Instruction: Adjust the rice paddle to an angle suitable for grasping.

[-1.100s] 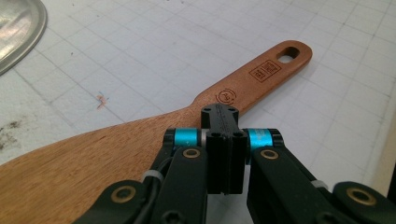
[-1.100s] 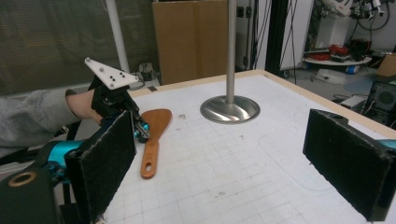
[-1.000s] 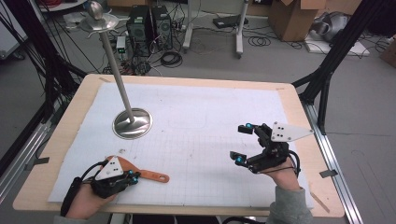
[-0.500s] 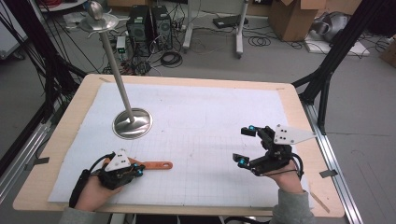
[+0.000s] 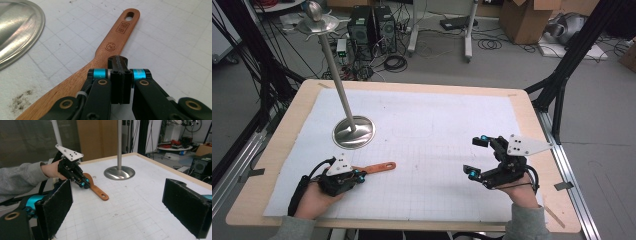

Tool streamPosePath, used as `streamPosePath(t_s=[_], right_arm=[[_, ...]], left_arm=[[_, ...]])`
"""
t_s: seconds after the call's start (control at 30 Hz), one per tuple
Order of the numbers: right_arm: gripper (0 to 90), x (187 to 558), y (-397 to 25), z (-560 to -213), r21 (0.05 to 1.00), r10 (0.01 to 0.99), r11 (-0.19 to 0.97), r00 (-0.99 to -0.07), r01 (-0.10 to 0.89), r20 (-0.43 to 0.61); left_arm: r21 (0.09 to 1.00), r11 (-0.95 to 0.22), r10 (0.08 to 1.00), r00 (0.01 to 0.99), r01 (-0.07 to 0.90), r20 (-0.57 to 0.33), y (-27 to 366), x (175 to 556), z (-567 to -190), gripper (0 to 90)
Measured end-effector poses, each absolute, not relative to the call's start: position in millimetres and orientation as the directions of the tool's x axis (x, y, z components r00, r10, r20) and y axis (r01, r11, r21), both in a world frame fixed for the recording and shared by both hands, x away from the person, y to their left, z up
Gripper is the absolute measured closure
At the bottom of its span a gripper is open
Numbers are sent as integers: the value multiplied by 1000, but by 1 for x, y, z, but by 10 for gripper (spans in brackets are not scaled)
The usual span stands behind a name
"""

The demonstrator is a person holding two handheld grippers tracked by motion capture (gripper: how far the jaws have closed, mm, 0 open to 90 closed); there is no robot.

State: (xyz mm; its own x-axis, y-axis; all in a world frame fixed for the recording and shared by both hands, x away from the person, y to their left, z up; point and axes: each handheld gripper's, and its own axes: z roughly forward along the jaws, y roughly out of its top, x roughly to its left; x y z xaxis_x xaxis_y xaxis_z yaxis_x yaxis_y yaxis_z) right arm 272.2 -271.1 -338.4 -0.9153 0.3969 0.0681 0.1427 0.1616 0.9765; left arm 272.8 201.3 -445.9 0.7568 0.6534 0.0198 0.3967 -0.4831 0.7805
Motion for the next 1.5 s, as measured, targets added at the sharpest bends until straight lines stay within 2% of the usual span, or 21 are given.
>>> streamPosePath(t_s=[1.13,1.47,1.5], right_arm=[[84,275,-267,-342,973,388,175,-919,149,71],[84,276,-267,-342,973,388,177,-919,151,72],[84,276,-267,-342,973,388,177,-919,148,70]], left_arm=[[737,-524,670,741,427,47,197,304,-440,895],[774,-457,672,740,438,-22,202,305,-431,893],[780,-447,671,741,438,-32,202,305,-430,870]])
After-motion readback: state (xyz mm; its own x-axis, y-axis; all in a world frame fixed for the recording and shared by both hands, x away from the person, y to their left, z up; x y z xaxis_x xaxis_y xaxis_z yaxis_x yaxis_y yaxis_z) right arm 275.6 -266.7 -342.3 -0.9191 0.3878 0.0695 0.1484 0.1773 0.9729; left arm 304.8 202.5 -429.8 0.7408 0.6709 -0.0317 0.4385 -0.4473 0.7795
